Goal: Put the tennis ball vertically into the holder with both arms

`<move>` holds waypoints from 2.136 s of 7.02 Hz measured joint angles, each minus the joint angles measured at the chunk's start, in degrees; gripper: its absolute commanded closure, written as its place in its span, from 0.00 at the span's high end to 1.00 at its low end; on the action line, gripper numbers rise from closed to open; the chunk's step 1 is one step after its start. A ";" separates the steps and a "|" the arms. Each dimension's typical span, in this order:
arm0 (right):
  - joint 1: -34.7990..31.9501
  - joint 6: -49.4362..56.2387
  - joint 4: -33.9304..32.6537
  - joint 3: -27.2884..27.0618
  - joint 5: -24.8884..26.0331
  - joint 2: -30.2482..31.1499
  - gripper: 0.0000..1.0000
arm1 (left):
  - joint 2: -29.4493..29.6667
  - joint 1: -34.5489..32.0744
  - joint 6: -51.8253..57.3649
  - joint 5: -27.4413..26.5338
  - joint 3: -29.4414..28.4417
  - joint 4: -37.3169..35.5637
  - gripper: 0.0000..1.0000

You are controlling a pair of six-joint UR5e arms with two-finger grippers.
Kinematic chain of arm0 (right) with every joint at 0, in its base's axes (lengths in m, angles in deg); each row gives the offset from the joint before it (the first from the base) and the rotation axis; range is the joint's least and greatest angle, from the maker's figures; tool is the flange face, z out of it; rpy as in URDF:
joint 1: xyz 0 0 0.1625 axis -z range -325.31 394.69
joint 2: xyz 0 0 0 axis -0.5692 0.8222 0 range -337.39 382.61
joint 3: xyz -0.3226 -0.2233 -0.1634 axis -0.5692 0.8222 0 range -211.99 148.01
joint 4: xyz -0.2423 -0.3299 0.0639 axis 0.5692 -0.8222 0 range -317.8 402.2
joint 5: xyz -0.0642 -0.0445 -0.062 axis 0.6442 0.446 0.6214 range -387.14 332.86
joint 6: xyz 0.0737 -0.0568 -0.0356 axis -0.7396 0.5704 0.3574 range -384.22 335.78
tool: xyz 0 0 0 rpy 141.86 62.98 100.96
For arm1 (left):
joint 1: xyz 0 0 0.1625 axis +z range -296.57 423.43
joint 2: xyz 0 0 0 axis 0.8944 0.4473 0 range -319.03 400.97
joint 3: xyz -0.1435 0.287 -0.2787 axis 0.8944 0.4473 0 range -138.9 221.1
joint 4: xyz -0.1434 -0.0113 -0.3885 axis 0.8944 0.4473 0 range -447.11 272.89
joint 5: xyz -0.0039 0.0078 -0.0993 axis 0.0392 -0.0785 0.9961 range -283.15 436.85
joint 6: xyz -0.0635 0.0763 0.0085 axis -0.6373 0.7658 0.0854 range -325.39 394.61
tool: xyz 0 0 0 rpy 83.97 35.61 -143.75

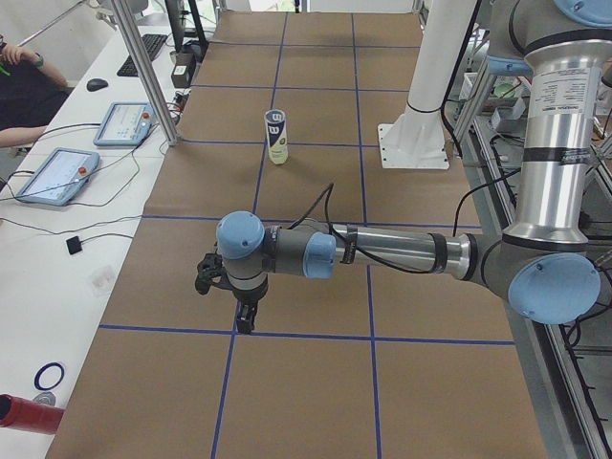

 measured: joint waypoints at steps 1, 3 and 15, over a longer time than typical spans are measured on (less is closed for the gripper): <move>-0.24 -0.22 -0.01 0.02 -1.41 0.91 0.99 | -0.17 0.13 -0.23 0.06 0.08 0.17 1.00; -1.32 -3.36 -0.42 -1.50 -3.80 1.41 0.99 | 0.13 0.45 -1.82 0.01 0.19 0.18 1.00; -3.12 -6.12 -6.22 -12.12 0.16 3.95 0.99 | 0.24 0.85 -3.39 -0.10 0.84 0.22 1.00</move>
